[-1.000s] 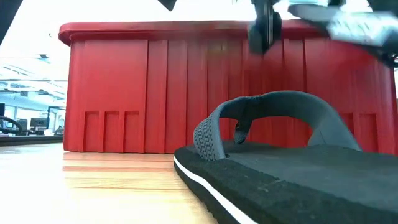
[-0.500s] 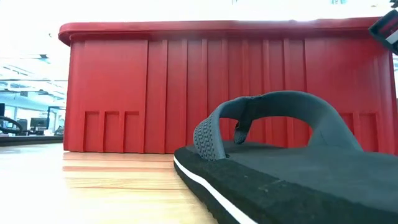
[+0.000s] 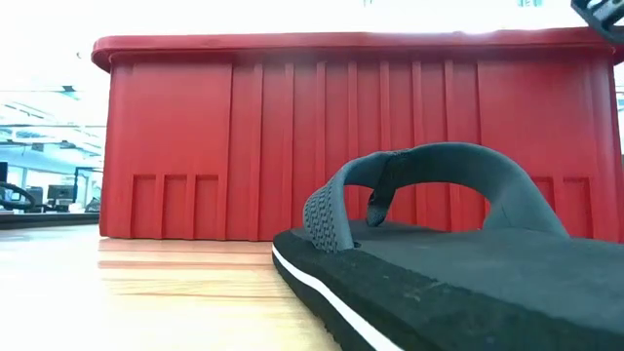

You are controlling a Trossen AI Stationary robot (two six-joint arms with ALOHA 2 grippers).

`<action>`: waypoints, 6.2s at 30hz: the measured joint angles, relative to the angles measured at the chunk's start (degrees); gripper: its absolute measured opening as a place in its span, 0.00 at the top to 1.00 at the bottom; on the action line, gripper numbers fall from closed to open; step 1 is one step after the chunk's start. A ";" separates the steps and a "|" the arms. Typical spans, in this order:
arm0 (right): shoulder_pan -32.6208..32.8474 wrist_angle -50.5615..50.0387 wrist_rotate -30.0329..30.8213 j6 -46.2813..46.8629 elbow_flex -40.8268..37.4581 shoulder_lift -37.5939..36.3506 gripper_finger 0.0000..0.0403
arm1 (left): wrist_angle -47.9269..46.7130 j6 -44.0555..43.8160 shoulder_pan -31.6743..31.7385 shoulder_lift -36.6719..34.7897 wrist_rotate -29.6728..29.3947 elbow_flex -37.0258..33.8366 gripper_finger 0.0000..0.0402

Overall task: Pick and place slides into bin
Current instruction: Put the right slipper into the bin

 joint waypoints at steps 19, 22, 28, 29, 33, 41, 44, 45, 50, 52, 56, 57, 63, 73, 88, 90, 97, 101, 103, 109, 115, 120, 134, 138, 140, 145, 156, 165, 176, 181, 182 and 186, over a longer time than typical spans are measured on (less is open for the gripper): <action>-0.09 -39.95 12.36 -13.62 24.51 -4.12 1.00 | -0.58 12.02 12.40 -2.07 0.95 -0.02 1.00; -0.28 -40.19 16.78 -18.72 26.02 -4.39 1.00 | -0.27 12.97 15.74 -2.07 5.25 -0.02 1.00; -2.14 -39.35 31.70 -31.04 31.10 -4.46 1.00 | -0.32 12.85 22.21 -2.07 13.22 -0.02 1.00; -2.51 -39.35 33.89 -32.52 31.96 -4.45 1.00 | -0.32 12.85 23.06 -2.07 14.71 -0.02 1.00; -4.25 -39.38 41.25 -36.60 35.86 -4.48 1.00 | -0.32 13.06 26.01 -2.07 20.64 -0.02 1.00; -8.66 -40.99 42.32 -45.29 43.89 -4.47 1.00 | -1.29 16.30 30.69 -0.28 23.53 -0.03 1.00; -11.05 -45.39 46.28 -47.24 46.46 -4.43 1.00 | -1.13 16.79 32.44 1.38 25.15 -0.02 1.00; -11.95 -46.82 47.74 -47.80 47.00 -4.47 1.00 | 0.11 16.73 32.81 2.57 25.53 -0.01 1.00; -15.69 -50.67 49.08 -51.54 48.48 -5.38 1.00 | 8.70 13.32 34.74 9.27 29.51 -0.04 1.00; -17.12 -50.91 50.82 -53.49 48.51 -5.92 1.00 | 13.02 11.10 35.62 12.01 32.28 -0.04 1.00; -20.21 -52.98 52.49 -56.08 48.55 -6.44 1.00 | 19.88 6.39 37.35 17.80 35.96 -0.04 1.00; -20.90 -53.55 52.38 -56.27 48.55 -6.44 1.00 | 21.38 5.11 37.70 19.32 36.55 -0.02 1.00; -23.81 -58.12 52.21 -55.30 48.55 -6.42 1.00 | 24.30 -1.25 39.49 25.64 40.33 -0.04 1.00; -24.57 -58.68 52.08 -53.52 48.55 -6.40 1.00 | 31.54 -4.39 39.47 31.88 43.86 -0.04 1.00; -24.57 -58.63 52.17 -49.82 48.49 -5.78 1.00 | 5.14 7.67 39.01 32.47 39.30 15.59 1.00; -24.57 -58.63 52.20 -50.08 48.49 -5.82 1.00 | -3.98 12.38 38.96 32.57 37.05 19.72 1.00; -24.57 -58.61 52.30 -50.77 48.49 -6.35 1.00 | -9.03 16.62 38.89 32.50 33.84 24.59 1.00; -24.57 -58.61 52.30 -50.77 48.49 -6.35 1.00 | -5.18 14.20 38.45 32.53 33.28 24.80 1.00; -24.57 -58.61 52.30 -50.79 48.49 -6.35 1.00 | -5.98 13.71 38.35 32.53 32.89 25.62 1.00; -24.57 -61.20 52.25 -48.88 48.49 -6.46 1.00 | -10.87 15.67 38.29 32.53 32.48 27.81 1.00; -24.57 -68.95 52.11 -43.68 48.44 -6.15 1.00 | -11.95 16.93 38.27 32.44 32.90 31.11 1.00; -24.57 -71.22 52.04 -45.60 48.44 -5.33 0.99 | -12.34 17.00 38.16 32.49 34.06 33.74 1.00; -24.55 -59.34 58.66 -56.80 42.99 -2.37 0.73 | -12.41 17.79 35.56 32.49 33.76 35.95 1.00; -24.55 -54.65 58.31 -57.34 40.95 -2.42 0.68 | -12.13 17.87 34.94 32.49 32.34 35.95 1.00; -24.55 -54.74 58.35 -57.20 40.24 -2.42 0.66 | -12.31 18.49 34.60 32.49 32.21 35.95 1.00; -24.55 -53.74 59.55 -57.87 38.26 -2.39 0.67 | -12.14 18.71 33.63 32.49 32.21 35.93 1.00; -24.57 -43.99 62.96 -63.17 34.88 -2.42 0.75 | -12.21 18.93 32.32 32.49 32.19 35.93 1.00; -24.57 -43.95 62.87 -63.01 33.64 -2.39 0.98 | -12.21 19.26 32.32 32.49 31.91 35.93 1.00; -24.59 -41.35 63.10 -66.31 33.38 -2.51 0.99 | -11.80 18.49 32.30 32.49 27.82 35.91 0.90; -25.88 -41.41 64.41 -65.98 33.38 -2.61 1.00 | -11.75 18.24 32.32 32.49 26.75 35.91 0.77; -26.30 -41.41 64.39 -65.99 33.38 -2.61 1.00 | -11.79 18.25 32.32 32.49 26.18 35.91 0.75; -28.83 -41.41 64.38 -64.40 33.38 -2.61 1.00 | -12.87 18.69 32.74 32.49 24.26 35.91 0.68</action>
